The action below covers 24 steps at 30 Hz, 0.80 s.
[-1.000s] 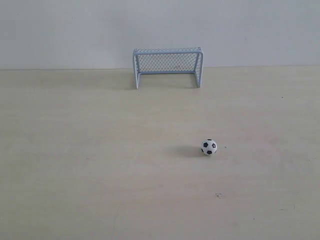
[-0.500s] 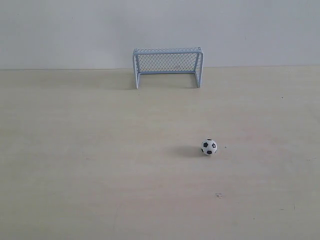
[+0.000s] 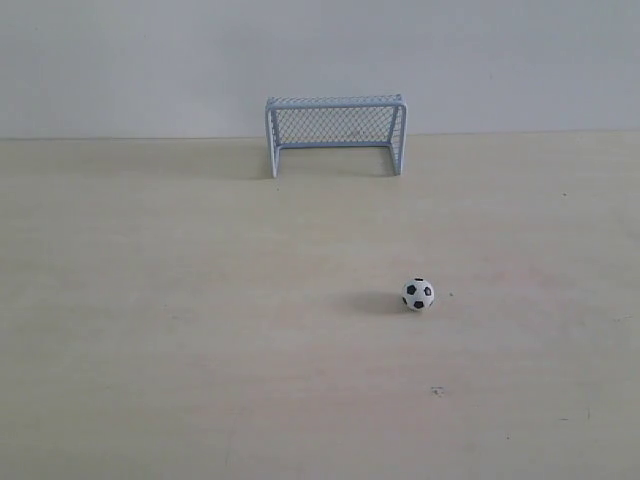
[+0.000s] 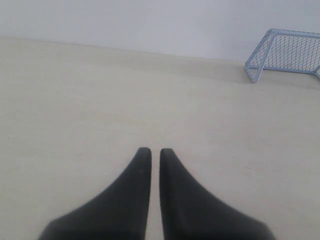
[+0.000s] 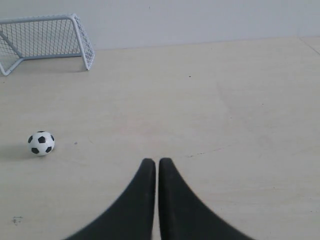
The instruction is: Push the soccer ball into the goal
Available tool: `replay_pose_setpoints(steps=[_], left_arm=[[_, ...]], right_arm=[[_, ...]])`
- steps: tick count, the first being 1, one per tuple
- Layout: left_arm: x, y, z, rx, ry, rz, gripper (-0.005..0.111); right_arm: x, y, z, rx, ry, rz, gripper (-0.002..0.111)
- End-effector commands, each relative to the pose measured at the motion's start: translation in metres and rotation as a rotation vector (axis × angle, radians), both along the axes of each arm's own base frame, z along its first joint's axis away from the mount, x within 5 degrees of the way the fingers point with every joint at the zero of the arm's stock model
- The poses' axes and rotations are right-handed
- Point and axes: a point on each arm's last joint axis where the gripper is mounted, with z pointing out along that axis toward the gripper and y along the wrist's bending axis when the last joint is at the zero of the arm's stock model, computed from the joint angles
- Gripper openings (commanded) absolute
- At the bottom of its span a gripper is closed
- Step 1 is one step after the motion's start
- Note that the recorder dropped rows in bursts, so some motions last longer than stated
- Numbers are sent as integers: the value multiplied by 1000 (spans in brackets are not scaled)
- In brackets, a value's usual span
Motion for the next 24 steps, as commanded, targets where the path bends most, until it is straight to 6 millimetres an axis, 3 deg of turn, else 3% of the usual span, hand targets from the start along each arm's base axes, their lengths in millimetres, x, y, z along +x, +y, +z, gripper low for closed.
replay_pose_setpoints(steps=[1, 24], left_arm=[[0, 0, 2, -13, -14, 3, 6], [0, 0, 2, -13, -14, 3, 6]], right_arm=[[0, 0, 1, -1, -18, -4, 0], [0, 0, 0, -2, -6, -4, 0]])
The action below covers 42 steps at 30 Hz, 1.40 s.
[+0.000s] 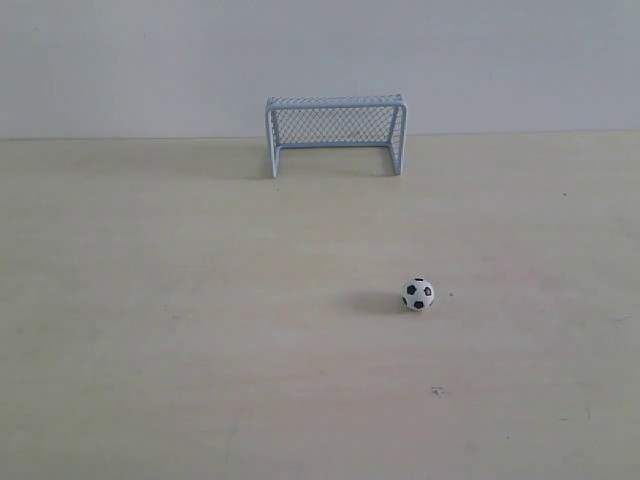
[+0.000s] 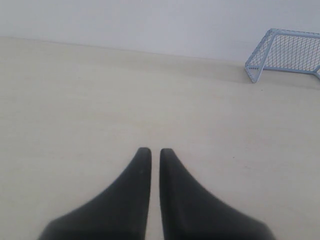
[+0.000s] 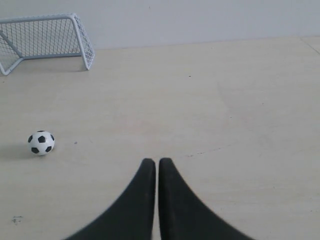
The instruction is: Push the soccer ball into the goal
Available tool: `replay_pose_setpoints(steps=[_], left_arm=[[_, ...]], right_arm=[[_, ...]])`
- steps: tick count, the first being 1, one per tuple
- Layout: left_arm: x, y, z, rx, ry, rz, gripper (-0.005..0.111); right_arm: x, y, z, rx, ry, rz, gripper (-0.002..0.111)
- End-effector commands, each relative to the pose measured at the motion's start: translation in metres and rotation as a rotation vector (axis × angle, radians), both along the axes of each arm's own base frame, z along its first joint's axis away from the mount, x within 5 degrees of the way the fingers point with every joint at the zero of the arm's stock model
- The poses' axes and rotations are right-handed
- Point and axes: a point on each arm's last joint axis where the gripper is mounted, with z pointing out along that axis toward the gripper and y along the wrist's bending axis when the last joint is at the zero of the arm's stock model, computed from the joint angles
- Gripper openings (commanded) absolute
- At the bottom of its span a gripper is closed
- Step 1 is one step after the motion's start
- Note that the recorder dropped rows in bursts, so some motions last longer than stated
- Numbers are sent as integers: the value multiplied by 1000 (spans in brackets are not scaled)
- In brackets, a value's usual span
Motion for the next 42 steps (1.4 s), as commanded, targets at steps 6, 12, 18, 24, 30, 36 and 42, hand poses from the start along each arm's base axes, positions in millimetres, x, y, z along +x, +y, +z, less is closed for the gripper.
replay_pose_setpoints(steps=[6, 12, 18, 24, 30, 36, 42], left_arm=[[0, 0, 2, -13, -14, 3, 6], [0, 0, 2, -13, -14, 3, 6], [0, 0, 2, -13, -14, 3, 6], [0, 0, 2, -13, -14, 3, 6], [0, 0, 2, -13, -14, 3, 6], [0, 0, 2, -13, -14, 3, 6], [0, 0, 2, -13, -14, 3, 6]], right_arm=[[0, 0, 0, 2, -1, -4, 0], [-3, 1, 22, 45, -56, 1, 0], [-12, 1, 70, 79, -198, 8, 0], [-34, 3, 126, 171, -351, 37, 0], [-47, 3, 151, 207, -441, 54, 0], [-48, 4, 154, 249, -468, 65, 0], [-49, 4, 158, 158, -521, 67, 0]])
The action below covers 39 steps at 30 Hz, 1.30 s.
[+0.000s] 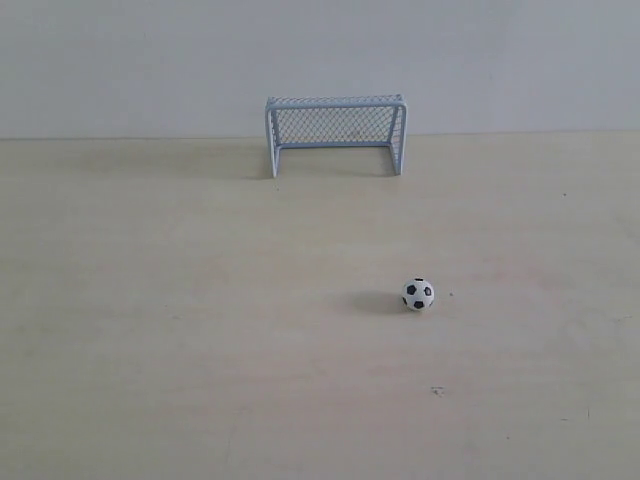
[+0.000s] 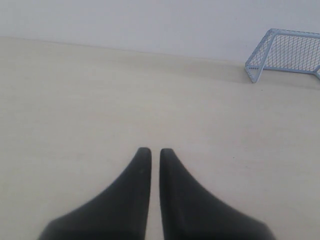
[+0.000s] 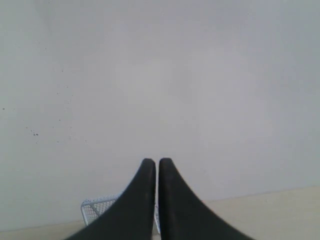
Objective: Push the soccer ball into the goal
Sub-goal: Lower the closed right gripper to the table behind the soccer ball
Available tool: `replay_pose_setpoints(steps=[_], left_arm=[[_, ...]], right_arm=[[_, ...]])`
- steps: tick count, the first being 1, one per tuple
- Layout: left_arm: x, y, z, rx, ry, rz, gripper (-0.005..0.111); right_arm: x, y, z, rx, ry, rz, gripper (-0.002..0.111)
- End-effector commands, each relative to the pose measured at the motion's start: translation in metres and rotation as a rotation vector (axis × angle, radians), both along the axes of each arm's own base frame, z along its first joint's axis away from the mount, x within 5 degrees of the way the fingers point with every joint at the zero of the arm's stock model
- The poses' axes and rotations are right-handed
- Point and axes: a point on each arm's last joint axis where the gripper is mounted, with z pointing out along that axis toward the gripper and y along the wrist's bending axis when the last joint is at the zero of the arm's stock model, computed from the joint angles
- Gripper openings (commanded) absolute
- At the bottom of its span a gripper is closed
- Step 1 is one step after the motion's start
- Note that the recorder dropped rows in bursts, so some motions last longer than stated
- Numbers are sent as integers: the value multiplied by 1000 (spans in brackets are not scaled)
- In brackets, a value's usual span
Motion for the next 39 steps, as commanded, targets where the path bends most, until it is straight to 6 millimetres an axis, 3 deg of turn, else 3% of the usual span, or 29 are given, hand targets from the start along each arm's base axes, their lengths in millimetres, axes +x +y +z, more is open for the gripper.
replay_pose_setpoints(steps=[1, 4, 7, 14, 18, 21, 23, 24, 25, 28, 31, 37, 39], left_arm=[[0, 0, 2, -13, -14, 3, 6], [0, 0, 2, -13, -14, 3, 6], [0, 0, 2, -13, -14, 3, 6], [0, 0, 2, -13, -14, 3, 6], [0, 0, 2, -13, -14, 3, 6], [0, 0, 2, -13, -14, 3, 6], [0, 0, 2, -13, -14, 3, 6], [0, 0, 2, -13, -14, 3, 6], [0, 0, 2, -13, -14, 3, 6], [0, 0, 2, -13, -14, 3, 6], [0, 0, 2, -13, -14, 3, 6], [0, 0, 2, -13, -14, 3, 6], [0, 0, 2, -13, -14, 3, 6]], right_arm=[[-4, -1, 10, -68, -97, -28, 0], [1, 0, 22, -113, -97, -26, 0], [24, 2, 37, -151, -22, -4, 0], [105, 19, 74, -465, 198, 81, 0], [158, 31, 75, -720, 371, 187, 0], [195, 39, 59, -944, 509, 319, 0], [221, 46, 31, -1242, 585, 517, 0], [233, 48, 9, -1513, 558, 716, 0], [239, 50, -3, -1620, 536, 818, 0], [275, 62, -50, -1599, 557, 995, 0], [293, 71, -95, -1644, 590, 1179, 0], [298, 124, -153, -1800, 585, 1341, 0], [297, 130, -166, -1828, 619, 1382, 0]])
